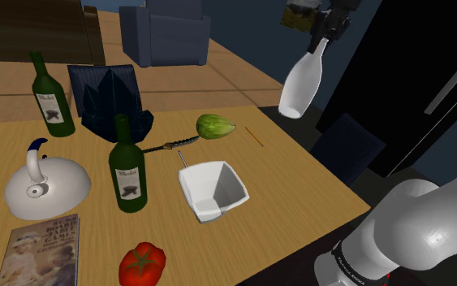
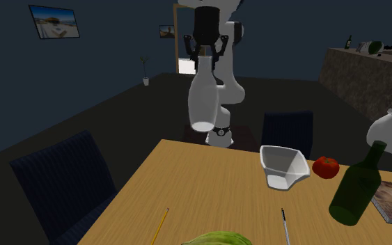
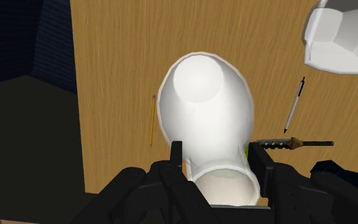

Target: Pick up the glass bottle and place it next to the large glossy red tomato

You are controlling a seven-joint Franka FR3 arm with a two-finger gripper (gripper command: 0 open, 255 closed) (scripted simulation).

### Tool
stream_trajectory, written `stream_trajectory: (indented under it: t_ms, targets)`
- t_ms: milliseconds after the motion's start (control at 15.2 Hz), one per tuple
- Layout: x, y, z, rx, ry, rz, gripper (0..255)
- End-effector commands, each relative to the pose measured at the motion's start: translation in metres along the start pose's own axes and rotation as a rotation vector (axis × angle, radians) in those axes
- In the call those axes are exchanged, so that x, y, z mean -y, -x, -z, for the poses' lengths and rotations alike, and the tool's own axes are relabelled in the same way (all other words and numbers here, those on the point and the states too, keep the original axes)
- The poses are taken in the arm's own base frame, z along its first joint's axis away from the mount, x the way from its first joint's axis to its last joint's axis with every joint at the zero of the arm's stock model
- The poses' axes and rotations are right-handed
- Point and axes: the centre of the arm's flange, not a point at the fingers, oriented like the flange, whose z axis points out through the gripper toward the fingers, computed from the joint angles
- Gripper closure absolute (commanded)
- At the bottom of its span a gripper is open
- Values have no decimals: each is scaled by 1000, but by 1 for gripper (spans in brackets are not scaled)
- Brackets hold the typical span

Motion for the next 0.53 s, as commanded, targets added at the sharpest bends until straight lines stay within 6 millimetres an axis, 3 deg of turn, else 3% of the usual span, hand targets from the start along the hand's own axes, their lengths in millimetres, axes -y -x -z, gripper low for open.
stream_trajectory:
  t_ms: [0,462]
  targets:
    - [26,0,-7,-1,1,-2,255]
    - [116,4,-26,-1,1,-2,255]
